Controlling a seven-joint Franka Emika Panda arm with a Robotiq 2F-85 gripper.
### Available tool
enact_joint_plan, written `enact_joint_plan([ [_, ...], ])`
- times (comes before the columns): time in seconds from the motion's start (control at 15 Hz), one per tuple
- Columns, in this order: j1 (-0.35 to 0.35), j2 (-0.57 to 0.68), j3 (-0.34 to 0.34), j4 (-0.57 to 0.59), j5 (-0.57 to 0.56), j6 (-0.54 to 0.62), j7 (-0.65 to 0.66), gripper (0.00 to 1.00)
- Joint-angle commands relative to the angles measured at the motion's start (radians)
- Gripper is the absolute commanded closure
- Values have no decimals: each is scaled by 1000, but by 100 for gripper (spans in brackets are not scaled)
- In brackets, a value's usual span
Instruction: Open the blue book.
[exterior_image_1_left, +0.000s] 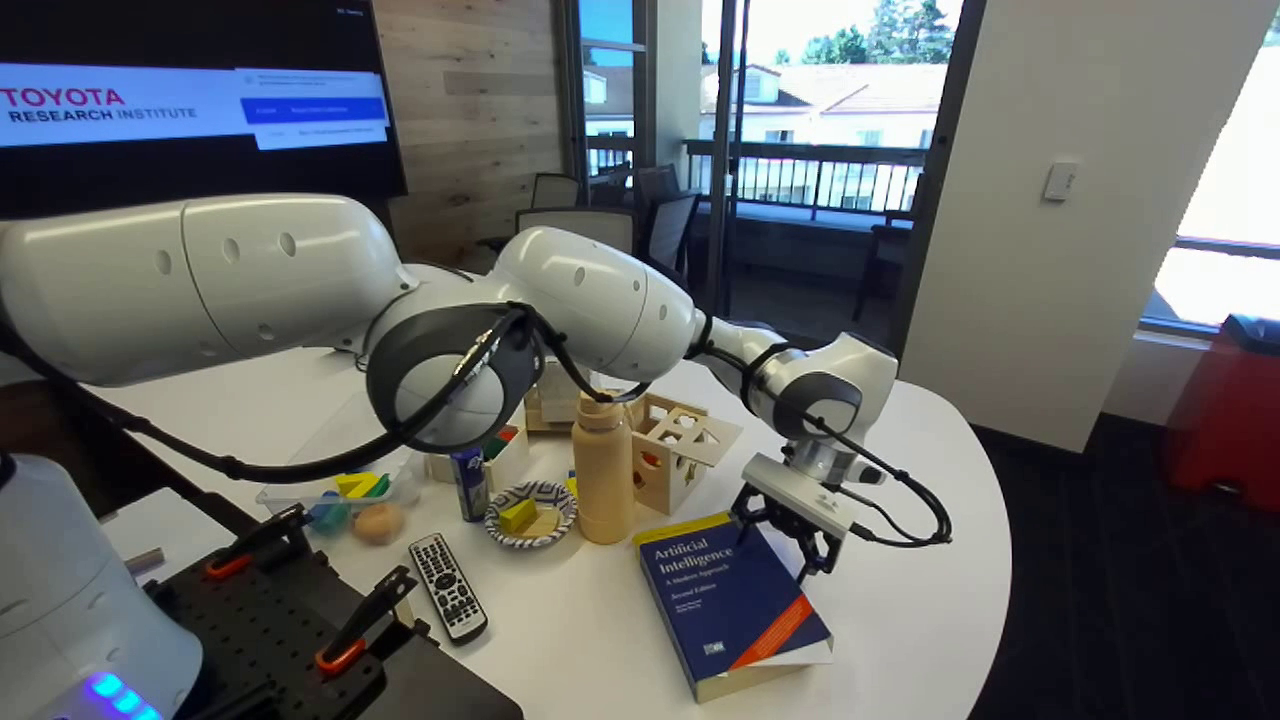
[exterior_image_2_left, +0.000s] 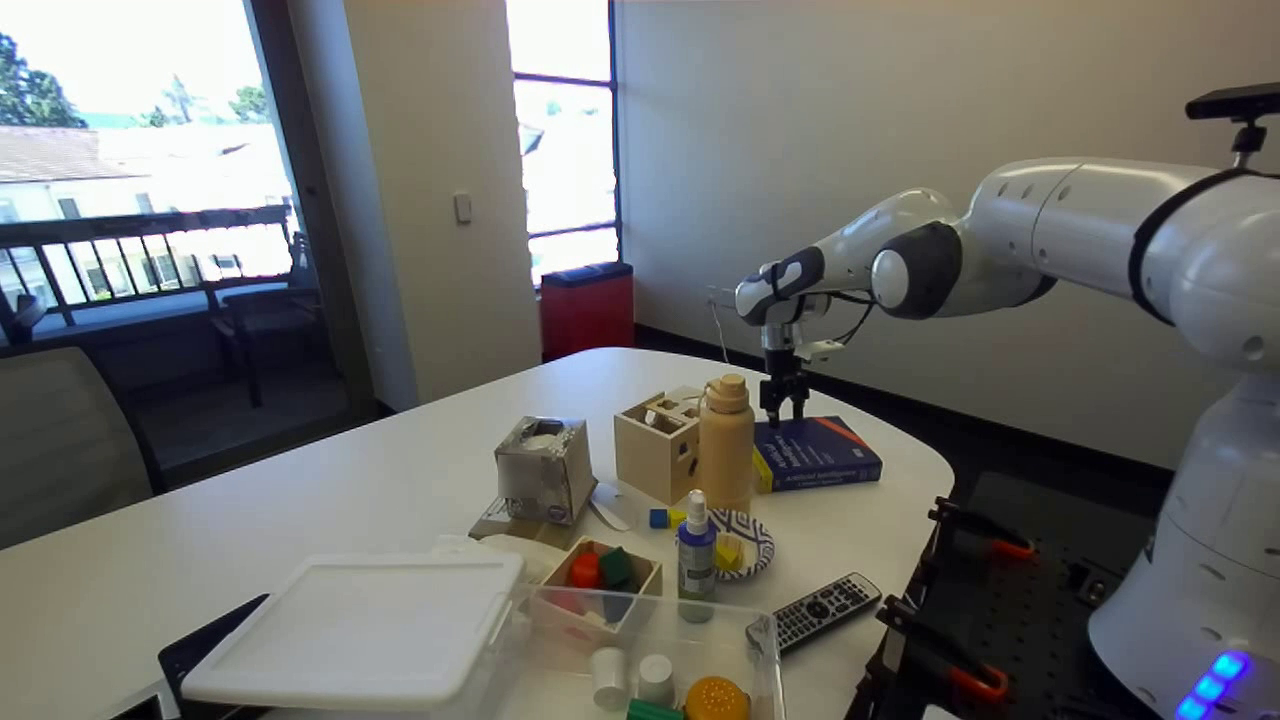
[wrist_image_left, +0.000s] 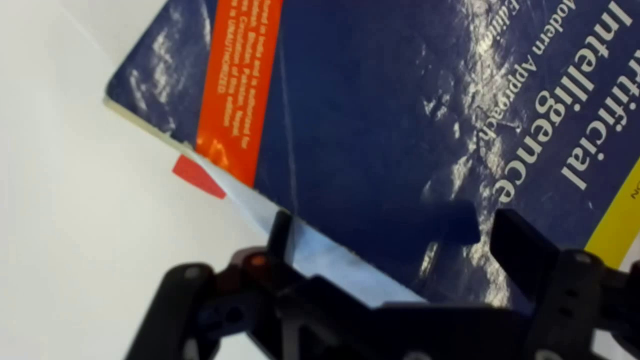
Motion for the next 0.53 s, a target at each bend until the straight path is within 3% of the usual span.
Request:
enact_joint_plan([
  [0.0, 6, 0, -5, -1, -24, -61, 26, 0],
  [0.47, 7, -3, 8, 44, -23, -298, -2, 0],
])
